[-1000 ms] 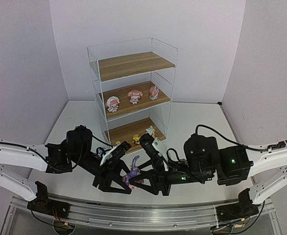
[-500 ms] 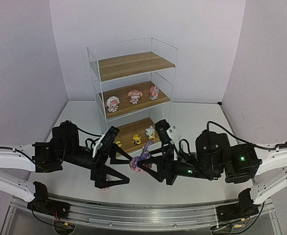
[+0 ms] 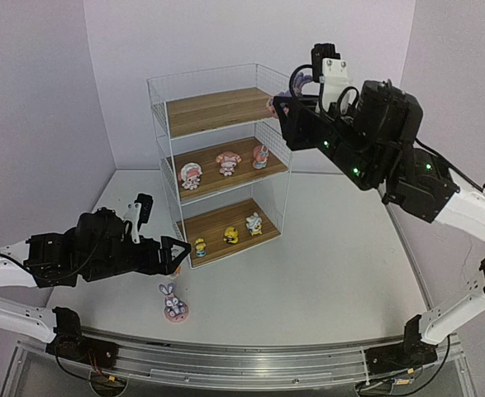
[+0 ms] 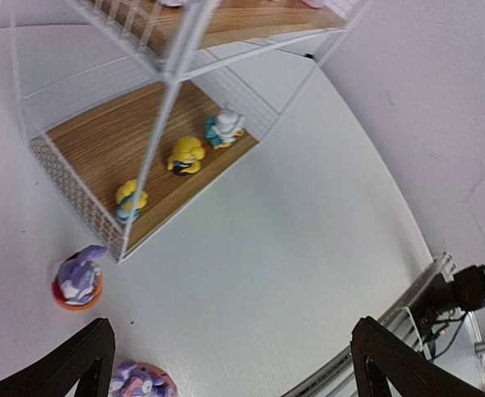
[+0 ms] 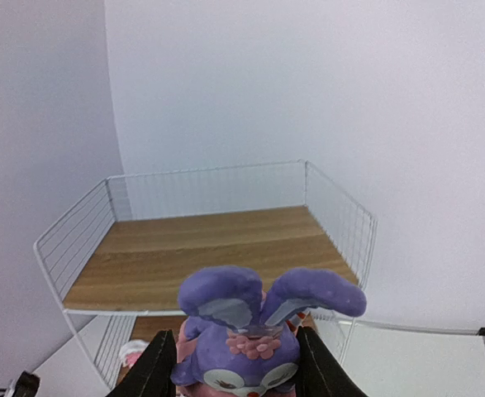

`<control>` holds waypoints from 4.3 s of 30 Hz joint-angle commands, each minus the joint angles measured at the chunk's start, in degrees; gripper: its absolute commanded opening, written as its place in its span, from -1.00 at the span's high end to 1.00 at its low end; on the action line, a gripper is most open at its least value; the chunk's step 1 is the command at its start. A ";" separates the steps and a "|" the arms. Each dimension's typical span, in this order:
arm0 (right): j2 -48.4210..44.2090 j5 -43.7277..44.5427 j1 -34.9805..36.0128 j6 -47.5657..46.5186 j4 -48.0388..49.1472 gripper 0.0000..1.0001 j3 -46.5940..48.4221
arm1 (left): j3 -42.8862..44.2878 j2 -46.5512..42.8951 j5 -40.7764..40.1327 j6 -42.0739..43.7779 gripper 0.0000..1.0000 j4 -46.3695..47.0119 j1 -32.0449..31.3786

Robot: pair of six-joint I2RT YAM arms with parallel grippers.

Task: Place and organize the plastic toys onto the shelf

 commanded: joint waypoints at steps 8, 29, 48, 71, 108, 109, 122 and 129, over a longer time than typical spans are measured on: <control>16.59 -8.68 -12.12 -5.34 -4.47 1.00 21.31 | 7.50 6.48 -13.91 -10.06 -0.99 -15.56 0.11; 28.44 -16.67 -21.48 -1.75 -12.18 1.00 34.25 | 3.86 4.33 -11.84 -11.15 -0.99 -14.42 0.28; 30.87 -14.64 -22.68 -1.21 -12.18 0.29 33.41 | 3.25 4.41 -11.44 -11.22 -0.99 -13.58 0.28; 29.85 -14.80 -22.70 -0.49 -12.18 -0.24 33.21 | 3.97 6.03 -9.88 -9.81 -0.99 -11.44 0.30; -11.77 -39.85 -22.63 18.33 -12.21 -0.96 -11.96 | -4.11 0.60 1.49 -16.72 -0.99 -14.46 0.27; -13.21 -41.07 -22.63 19.81 -12.07 -0.96 -15.02 | -5.42 0.75 3.00 -16.53 -0.99 -12.96 0.26; -19.82 -50.42 -22.67 31.94 -6.55 -0.95 -40.02 | -13.42 4.77 4.13 -34.57 -0.70 -5.15 0.20; -18.62 -47.04 -22.63 34.19 -6.28 -0.95 -43.82 | -9.38 12.27 0.36 -36.64 -0.57 -5.80 0.10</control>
